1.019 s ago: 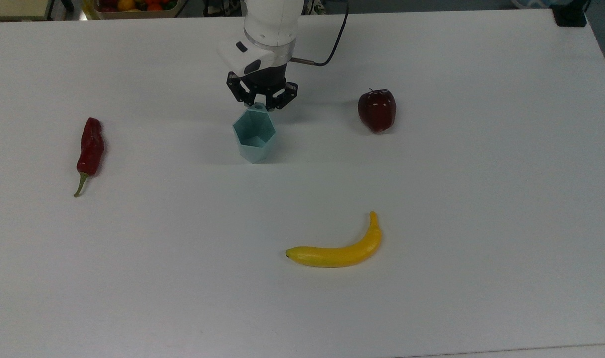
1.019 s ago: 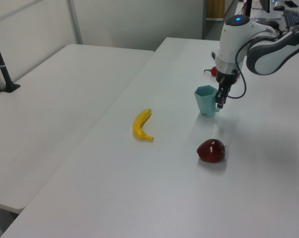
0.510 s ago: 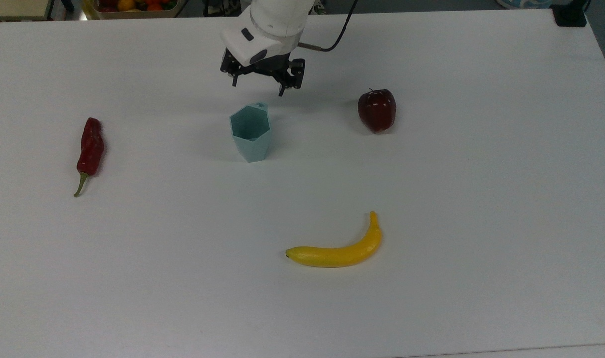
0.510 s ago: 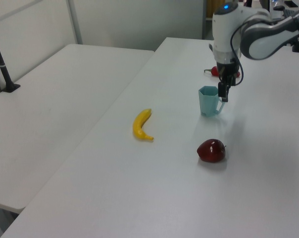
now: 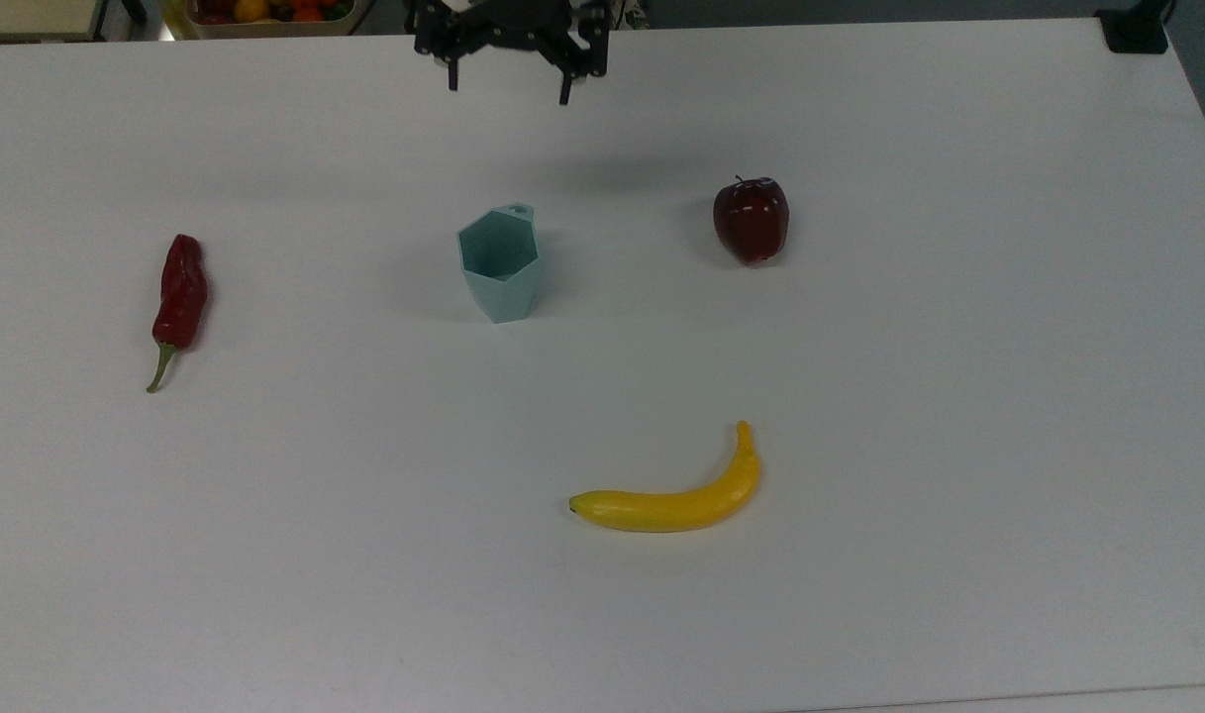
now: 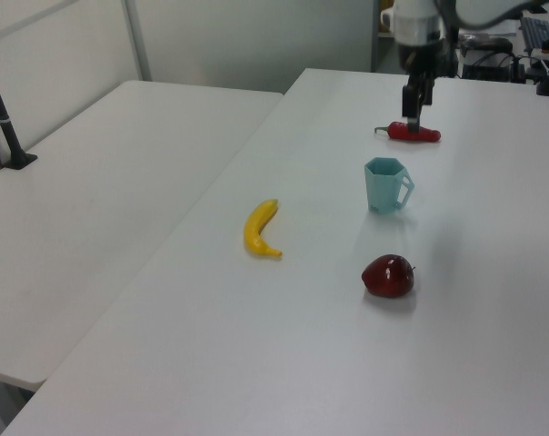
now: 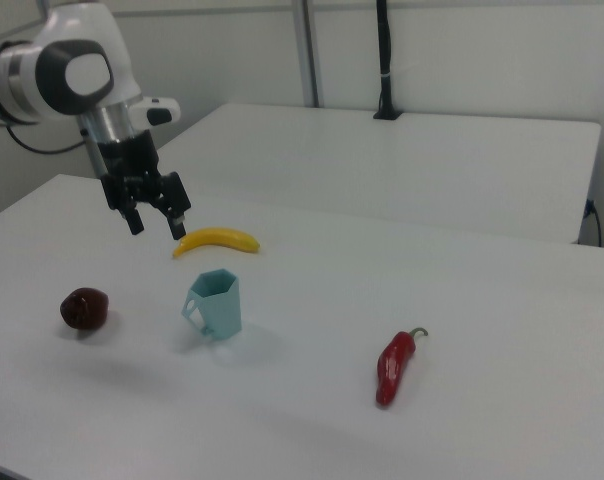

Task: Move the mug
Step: 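Open the gripper and lift it away from the mug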

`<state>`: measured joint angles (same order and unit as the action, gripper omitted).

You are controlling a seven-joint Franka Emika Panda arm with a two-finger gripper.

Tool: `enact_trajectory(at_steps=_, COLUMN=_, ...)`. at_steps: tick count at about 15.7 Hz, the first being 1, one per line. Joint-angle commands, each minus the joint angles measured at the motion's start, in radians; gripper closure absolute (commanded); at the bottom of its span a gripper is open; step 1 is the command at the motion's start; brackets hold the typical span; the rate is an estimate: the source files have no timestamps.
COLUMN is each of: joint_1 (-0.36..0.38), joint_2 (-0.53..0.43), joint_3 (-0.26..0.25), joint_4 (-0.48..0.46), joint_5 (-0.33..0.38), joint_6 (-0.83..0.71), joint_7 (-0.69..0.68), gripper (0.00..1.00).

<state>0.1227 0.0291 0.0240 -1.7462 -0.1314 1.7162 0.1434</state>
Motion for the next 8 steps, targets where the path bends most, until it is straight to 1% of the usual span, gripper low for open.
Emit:
enact_trajectory(at_steps=1, joint_1=0.029, joint_2=-0.110, joint_3=-0.076, joint_4=-0.004, joint_5=0.084, joint_6=-0.072, joint_7=-0.082, gripper=0.00)
enact_trajectory(at_steps=2, joint_1=0.020, joint_2=-0.124, joint_3=-0.078, joint_4=0.010, joint_5=0.085, joint_6=-0.079, joint_7=-0.082, gripper=0.00)
enact_trajectory(at_steps=5, joint_1=-0.012, joint_2=-0.106, joint_3=-0.076, joint_4=0.060, joint_5=0.084, joint_6=-0.098, joint_7=-0.082, gripper=0.00)
enact_trajectory(at_steps=8, joint_1=-0.015, joint_2=-0.106, joint_3=-0.078, joint_4=0.060, joint_5=0.084, joint_6=-0.098, joint_7=-0.079, gripper=0.00)
